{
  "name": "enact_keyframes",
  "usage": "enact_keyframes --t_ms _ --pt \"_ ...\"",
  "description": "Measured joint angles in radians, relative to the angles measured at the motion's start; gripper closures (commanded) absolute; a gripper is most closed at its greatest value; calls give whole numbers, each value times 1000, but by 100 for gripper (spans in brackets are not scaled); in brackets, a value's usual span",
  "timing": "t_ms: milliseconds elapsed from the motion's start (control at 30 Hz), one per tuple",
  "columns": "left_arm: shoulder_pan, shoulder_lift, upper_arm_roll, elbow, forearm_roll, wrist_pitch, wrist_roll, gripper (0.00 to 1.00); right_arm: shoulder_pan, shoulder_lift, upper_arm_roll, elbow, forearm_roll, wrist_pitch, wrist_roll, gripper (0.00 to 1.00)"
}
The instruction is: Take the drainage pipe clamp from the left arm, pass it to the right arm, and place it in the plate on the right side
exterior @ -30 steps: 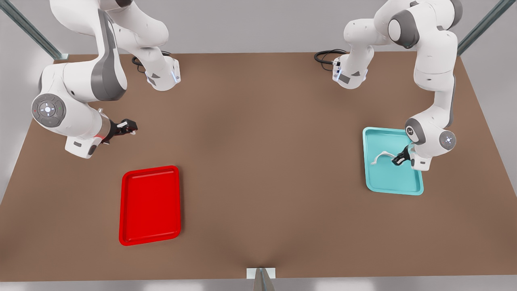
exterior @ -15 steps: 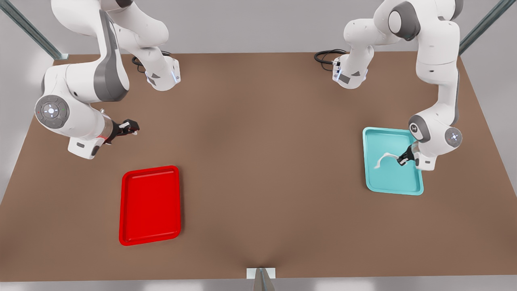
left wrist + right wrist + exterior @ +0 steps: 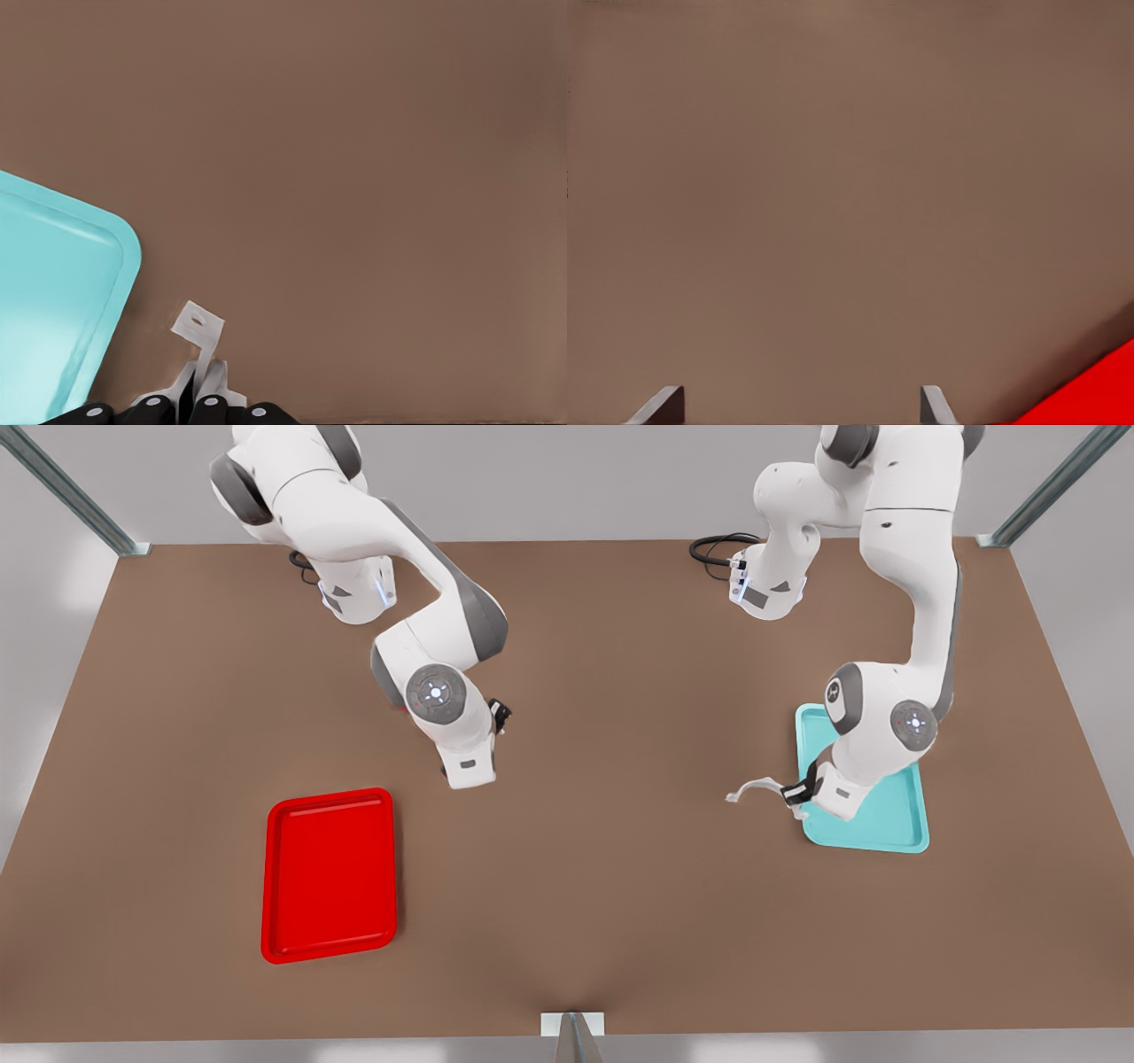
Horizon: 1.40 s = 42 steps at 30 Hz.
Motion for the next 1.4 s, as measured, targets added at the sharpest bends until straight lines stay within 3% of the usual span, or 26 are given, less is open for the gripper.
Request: enact_keyframes --t_ms 233,600,1333,1367,1400 --pt "-275 143 -55 250 16 -75 -97 79 25 76 13 1 42 242 -215 0" --pt "-377 298 -56 560 50 -228 -317 79 68 101 15 -60 89 471 -466 0" --pt "-392 330 -56 609 49 -325 -553 79 108 166 14 -129 96 633 -694 0" --pt "-392 332 -56 612 48 -325 -559 79 107 171 14 -128 96 642 -699 4" --pt "-392 333 -56 614 48 -325 -566 79 107 177 14 -128 96 650 -703 25"
